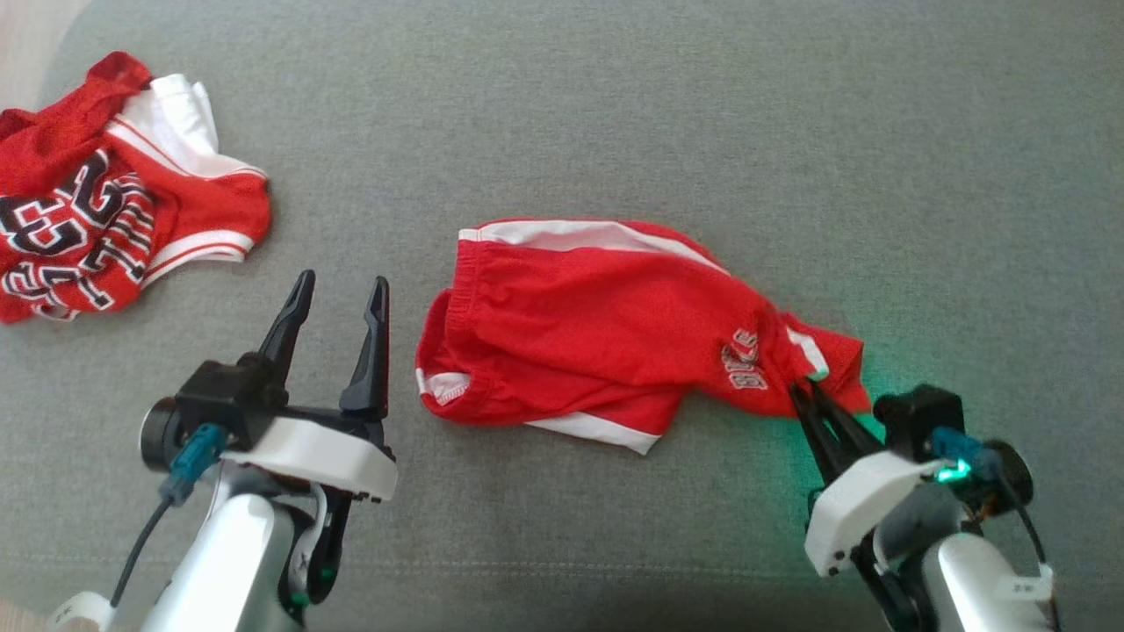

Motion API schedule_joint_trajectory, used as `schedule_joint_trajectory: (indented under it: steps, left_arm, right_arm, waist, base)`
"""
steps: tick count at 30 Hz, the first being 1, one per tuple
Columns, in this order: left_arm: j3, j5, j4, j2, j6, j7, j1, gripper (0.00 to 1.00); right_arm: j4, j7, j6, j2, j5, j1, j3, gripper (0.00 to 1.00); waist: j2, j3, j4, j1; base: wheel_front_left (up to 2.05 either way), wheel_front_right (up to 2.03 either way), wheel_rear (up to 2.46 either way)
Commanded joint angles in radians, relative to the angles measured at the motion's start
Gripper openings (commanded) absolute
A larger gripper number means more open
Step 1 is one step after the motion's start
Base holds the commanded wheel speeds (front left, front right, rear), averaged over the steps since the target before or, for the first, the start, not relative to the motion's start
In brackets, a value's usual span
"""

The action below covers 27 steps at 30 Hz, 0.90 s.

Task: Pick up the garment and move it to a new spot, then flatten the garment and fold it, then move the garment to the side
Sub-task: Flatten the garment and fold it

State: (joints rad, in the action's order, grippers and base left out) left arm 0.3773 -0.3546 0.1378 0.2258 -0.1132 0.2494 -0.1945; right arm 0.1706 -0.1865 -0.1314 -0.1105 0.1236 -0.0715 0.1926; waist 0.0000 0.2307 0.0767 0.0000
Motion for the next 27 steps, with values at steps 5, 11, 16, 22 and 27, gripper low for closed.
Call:
schedule_joint_trajectory:
  steps: [5,11,16,22,27]
  left_arm:
    - [-0.042,-0.006,-0.039,0.025,0.003,0.011,-0.024,1.00]
    - [-0.041,-0.008,-0.037,0.033,0.000,0.009,-0.023,1.00]
    - [-0.042,-0.012,-0.032,0.037,-0.006,0.008,-0.009,1.00]
    - [-0.044,-0.017,-0.029,0.047,-0.020,0.002,0.031,1.00]
    - [-0.034,-0.014,-0.044,0.060,-0.035,-0.014,0.079,1.00]
  right_arm:
    - [-0.016,0.020,0.001,0.022,-0.008,-0.013,-0.030,0.52]
    - [-0.039,0.090,0.001,0.048,-0.027,-0.024,-0.082,1.00]
    - [-0.084,0.146,0.001,0.057,-0.026,-0.024,-0.099,1.00]
    - [-0.138,0.171,0.001,0.060,0.009,-0.003,-0.088,1.00]
    - [-0.165,0.156,0.001,0.060,0.032,0.060,-0.073,1.00]
  waist:
    - [0.0000,0.009,-0.013,0.0000]
    - [0.0000,0.004,-0.013,0.0000]
    - [0.0000,-0.017,-0.014,0.0000]
    - [0.0000,-0.070,-0.023,0.0000]
    - [0.0000,-0.122,-0.028,0.0000]
  base:
    - [0.00,0.00,0.00]
    - [0.00,0.00,0.00]
    - [0.00,0.00,0.00]
    - [0.00,0.00,0.00]
    - [0.00,0.00,0.00]
